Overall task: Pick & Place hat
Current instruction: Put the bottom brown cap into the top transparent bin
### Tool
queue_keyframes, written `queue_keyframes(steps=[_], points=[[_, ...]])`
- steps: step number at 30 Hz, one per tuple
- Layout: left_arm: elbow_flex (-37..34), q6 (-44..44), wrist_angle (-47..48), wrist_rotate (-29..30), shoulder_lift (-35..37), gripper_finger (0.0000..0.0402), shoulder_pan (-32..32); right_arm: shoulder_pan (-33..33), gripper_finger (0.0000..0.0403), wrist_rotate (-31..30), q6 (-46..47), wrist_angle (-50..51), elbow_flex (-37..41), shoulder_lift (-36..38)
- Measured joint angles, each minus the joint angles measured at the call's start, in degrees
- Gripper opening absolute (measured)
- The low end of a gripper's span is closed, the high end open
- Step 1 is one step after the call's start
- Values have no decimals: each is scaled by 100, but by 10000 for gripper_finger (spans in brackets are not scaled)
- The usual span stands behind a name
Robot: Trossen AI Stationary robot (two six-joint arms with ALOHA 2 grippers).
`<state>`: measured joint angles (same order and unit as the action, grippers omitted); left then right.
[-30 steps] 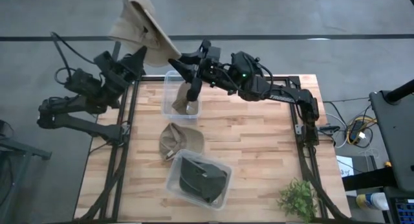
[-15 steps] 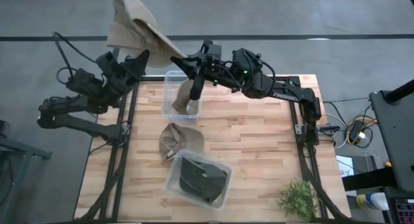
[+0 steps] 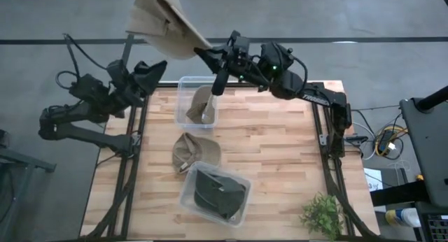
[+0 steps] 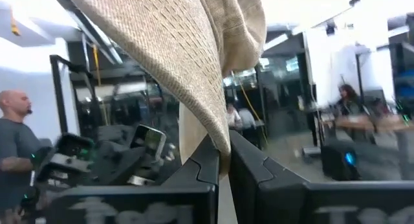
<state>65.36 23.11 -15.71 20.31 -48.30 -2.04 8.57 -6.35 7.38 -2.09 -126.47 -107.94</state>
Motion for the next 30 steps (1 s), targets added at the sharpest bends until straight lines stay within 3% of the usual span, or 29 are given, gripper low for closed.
queue_keyframes(steps=[7,10,18,24,30], points=[[0,-36,1815,-5,428,153,0,441,11,13,325,2467,-570,170],[0,-30,2347,-4,582,153,0,652,11,283,493,3579,-855,172],[-2,-406,2524,6,892,154,0,1304,12,2414,1434,5808,-851,260],[-2,-203,2532,7,1015,154,0,1423,12,3544,1244,7860,-835,113],[14,93,2990,-300,868,154,0,1263,12,4445,1041,8862,-825,-78]])
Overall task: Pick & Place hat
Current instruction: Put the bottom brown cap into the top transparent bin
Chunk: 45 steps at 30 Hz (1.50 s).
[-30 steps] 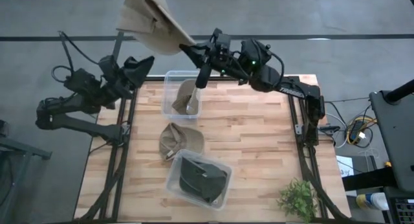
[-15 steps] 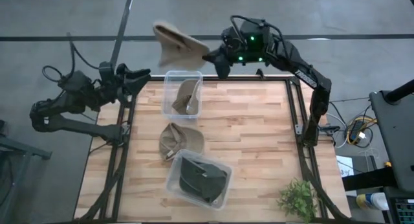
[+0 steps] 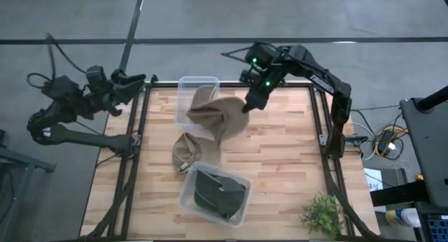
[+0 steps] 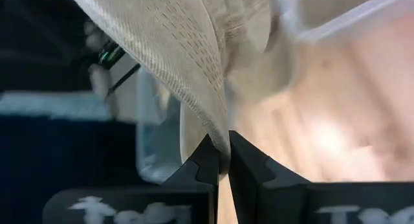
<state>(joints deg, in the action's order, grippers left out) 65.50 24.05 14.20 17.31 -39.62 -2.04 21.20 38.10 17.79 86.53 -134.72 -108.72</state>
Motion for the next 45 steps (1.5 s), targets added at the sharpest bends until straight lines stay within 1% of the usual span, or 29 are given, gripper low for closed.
queue_keyframes(steps=[2,5,7,10,13,19,26,39,42,45], points=[[-1,244,264,-146,-129,154,-2,-74,12,221,1,23,0,-53],[-16,399,404,-464,-377,154,-2,-182,12,777,88,32,2,-123],[-16,589,433,-803,-549,154,0,-275,12,1093,108,36,0,-180],[-17,865,436,-1418,-855,154,-2,-404,12,1365,116,72,1,-292],[-29,1053,474,-1737,-1098,154,0,-500,12,1729,120,147,2,-421],[-17,1192,390,-2080,-1379,154,-2,-720,12,1878,27,359,4,-675],[-16,1203,307,-3200,-1540,154,1,-757,12,2002,157,351,4,-893],[-16,1354,500,-3354,-1834,154,4,-755,12,2394,174,344,4,-1107],[-16,1387,520,-3552,-1915,154,4,-741,13,2507,174,344,4,-1103],[-16,1545,522,-3594,-1976,154,4,-710,13,2644,165,310,4,-1105]])
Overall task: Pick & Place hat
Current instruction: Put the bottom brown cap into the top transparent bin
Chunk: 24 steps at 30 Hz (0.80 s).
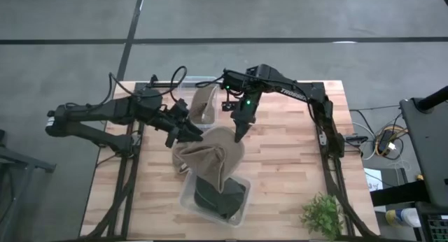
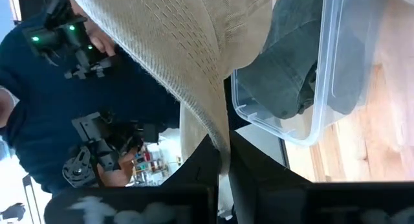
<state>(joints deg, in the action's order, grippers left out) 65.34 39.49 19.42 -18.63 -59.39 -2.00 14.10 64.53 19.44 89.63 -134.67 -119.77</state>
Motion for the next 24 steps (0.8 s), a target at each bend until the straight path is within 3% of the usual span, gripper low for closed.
queue_keyframes(steps=[7,14,19,24], points=[[0,338,-5,37,-84,134,-18,20,13,227,-20,-7,0,3],[0,368,49,104,-80,15,-55,15,13,337,-135,-12,0,17],[0,566,55,122,24,8,-120,14,19,345,-24,-211,0,34],[-2,256,179,531,355,7,-194,67,68,325,-45,-628,-11,124]])
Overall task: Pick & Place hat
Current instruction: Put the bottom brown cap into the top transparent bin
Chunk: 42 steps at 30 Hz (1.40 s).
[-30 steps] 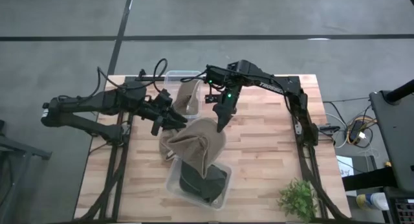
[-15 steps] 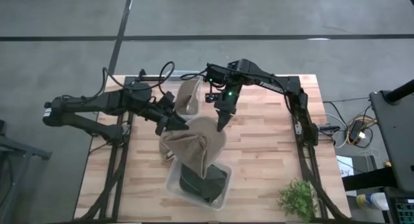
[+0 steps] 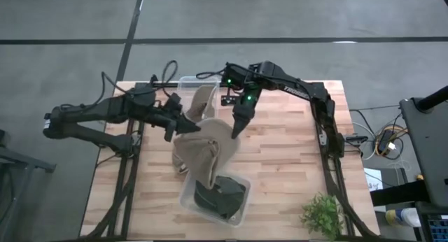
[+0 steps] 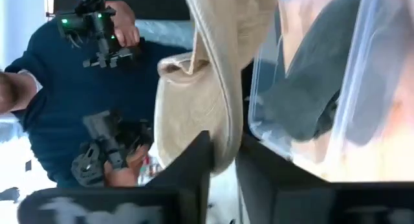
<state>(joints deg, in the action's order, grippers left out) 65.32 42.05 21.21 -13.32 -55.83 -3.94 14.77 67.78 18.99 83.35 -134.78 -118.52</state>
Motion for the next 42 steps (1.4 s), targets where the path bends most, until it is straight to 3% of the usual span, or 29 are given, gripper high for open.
queue_keyframes(steps=[11,16,23,27,33,39,42], points=[[0,-302,520,1372,622,7,-355,503,199,-676,957,-1605,2,208],[0,-442,532,2113,790,7,-467,718,214,-946,1392,-2520,4,268],[5,-689,478,3964,939,7,-510,1010,215,-1932,2106,-4182,9,269],[11,-858,439,4140,1028,7,-557,1045,214,-2597,2131,-4480,9,271],[9,-1044,422,4267,1161,7,-591,1061,175,-2823,2137,-4474,9,282],[9,-1196,386,4304,1198,7,-593,1059,39,-2962,2095,-4373,11,287],[11,-1255,364,4280,1203,8,-586,1068,18,-3087,2077,-4358,17,278]])
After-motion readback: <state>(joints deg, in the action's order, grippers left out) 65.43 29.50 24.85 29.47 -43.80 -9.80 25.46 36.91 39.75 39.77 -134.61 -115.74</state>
